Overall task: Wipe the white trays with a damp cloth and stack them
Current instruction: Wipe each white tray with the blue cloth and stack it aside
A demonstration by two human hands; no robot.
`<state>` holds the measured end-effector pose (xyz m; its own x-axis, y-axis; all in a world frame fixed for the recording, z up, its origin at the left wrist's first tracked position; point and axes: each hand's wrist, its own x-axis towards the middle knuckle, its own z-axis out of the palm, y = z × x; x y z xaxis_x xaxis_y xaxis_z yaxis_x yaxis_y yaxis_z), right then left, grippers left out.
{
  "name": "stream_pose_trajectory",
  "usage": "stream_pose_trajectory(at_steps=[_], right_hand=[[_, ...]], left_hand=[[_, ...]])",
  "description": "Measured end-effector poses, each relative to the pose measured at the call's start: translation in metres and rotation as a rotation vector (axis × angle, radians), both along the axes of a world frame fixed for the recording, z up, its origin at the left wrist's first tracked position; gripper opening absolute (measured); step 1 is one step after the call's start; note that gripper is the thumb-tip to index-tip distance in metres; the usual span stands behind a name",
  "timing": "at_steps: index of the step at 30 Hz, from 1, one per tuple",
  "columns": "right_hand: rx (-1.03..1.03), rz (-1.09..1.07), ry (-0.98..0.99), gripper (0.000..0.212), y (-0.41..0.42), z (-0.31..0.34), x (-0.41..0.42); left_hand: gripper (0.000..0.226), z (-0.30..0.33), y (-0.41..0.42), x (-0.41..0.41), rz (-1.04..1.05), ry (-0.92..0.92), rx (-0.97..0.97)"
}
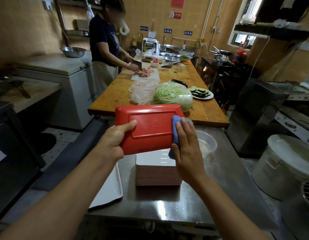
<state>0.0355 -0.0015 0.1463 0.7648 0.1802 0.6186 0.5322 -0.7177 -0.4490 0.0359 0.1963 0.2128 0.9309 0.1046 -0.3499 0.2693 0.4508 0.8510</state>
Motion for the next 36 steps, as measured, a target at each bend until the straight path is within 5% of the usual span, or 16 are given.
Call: stream_pose_trajectory(at_steps=[7,13,17,23,30,36], right_hand=[[-0.061,0.123,-0.119,0.056,0.069,-0.008,-0.021],[-0.12,0.24,-0.107,0.055,0.089,-0.011,-0.025],[-0.218,0.248,-0.085,0.054,0.066,-0.012,-0.01],[-0.067,0.181,0.031,0.054,0.047,-0.005,0.016],[0.239,0.081,0.301,0.01,0.063,-0.018,0.03],[0.148,0.084,0.449,0.011,0.084,-0.024,0.032]], left_hand=[[0.019,0.001,-0.018,-0.003,0.051,0.071,-0.116],[0.051,-0.008,-0.005,-0.008,-0.008,0.123,-0.343],[0.023,-0.012,0.005,-0.015,0.109,0.104,-0.17],[0.009,-0.019,0.039,-0.024,0.134,0.084,-0.067],[0.013,-0.034,0.075,-0.034,0.22,0.108,-0.024],[0.015,-0.038,0.119,-0.044,0.315,-0.042,0.104]])
